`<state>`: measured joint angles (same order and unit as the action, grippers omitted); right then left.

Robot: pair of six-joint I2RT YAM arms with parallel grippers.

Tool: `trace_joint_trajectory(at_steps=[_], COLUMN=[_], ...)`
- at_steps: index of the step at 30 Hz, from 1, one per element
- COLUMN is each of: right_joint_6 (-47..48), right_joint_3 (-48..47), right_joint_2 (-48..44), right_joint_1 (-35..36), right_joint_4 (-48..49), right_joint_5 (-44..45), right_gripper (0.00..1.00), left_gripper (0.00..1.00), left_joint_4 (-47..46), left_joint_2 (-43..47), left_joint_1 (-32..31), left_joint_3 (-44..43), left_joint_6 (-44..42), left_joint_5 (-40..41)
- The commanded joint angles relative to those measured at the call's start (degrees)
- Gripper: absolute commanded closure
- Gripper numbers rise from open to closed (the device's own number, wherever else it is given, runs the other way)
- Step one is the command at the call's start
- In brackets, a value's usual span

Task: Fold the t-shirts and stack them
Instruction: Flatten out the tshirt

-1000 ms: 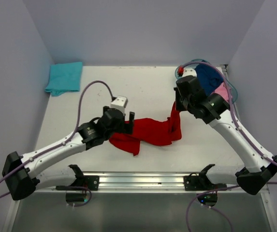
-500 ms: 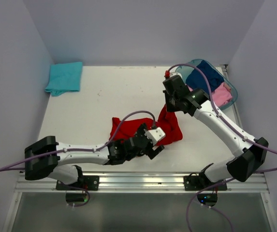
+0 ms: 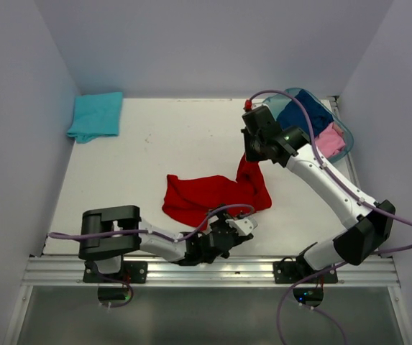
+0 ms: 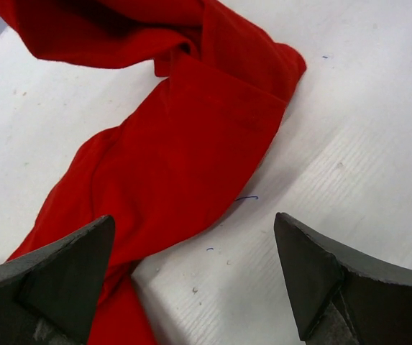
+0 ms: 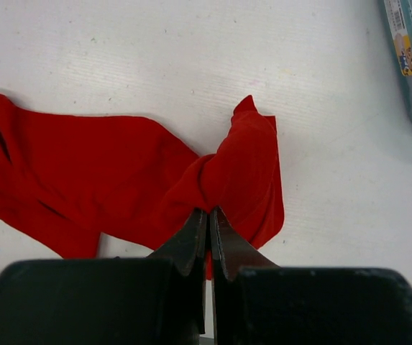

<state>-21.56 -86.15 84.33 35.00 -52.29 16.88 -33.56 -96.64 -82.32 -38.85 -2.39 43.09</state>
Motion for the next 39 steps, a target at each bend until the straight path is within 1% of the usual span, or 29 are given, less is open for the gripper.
trace_joint_trajectory(at_steps=[1,3,6,12,19,27,32,38,39], right_joint_6=[0.6,0.6,1.0,1.1,1.3,2.0,2.3,2.7,2.8], right_joint_3=[-2.4,-2.3,-2.4,-2.1,-1.7,-2.0,-1.7,-1.0,-1.0], right_joint_2=[0.0,-0.1,-0.1,-0.1,-0.7,-1.4,-1.8,-2.4,-2.4], right_joint_1=[-0.5,-0.6,-0.9,-1.5,-1.7,-2.4,-2.8,-3.4,-3.4], right_joint_4=[0.8,0.8,0.6,0.8,0.9,0.4,0.3,0.3,0.2], right_joint_5=[-1.0,-0.9,-0.8,-1.4,-1.5,-1.8,-1.9,-2.2,-2.2], right_gripper=[1.0,1.0,1.0,1.0,1.0,1.0,1.0,1.0,1.0], left_gripper=[0.05,0.06,0.07,0.08,0.08,0.08,0.09,0.11,0.13], left_joint_4=[-15.5,-19.8,-23.1,-24.1,-28.0,-28.1,-27.8,-26.9,-26.8], left_joint_2=[-4.5,-7.1,-9.1,-10.5,-13.9,-17.3,-18.9,-19.5,-19.6], left_joint_1=[-2.3,-3.1,-4.8,-6.4,-6.7,-6.4,-5.1,-2.8,-2.5], left_joint_3=[-1.2,-1.5,-1.9,-4.4,-7.1,-10.1,-11.1,-11.9,-11.9], left_joint_6=[-3.2,-4.0,-4.8,-4.6,-7.9,-7.8,-6.8,-6.7,-6.6], left_joint_5=[12.4,14.5,15.9,16.6,14.7,12.9,11.7,10.0,9.6])
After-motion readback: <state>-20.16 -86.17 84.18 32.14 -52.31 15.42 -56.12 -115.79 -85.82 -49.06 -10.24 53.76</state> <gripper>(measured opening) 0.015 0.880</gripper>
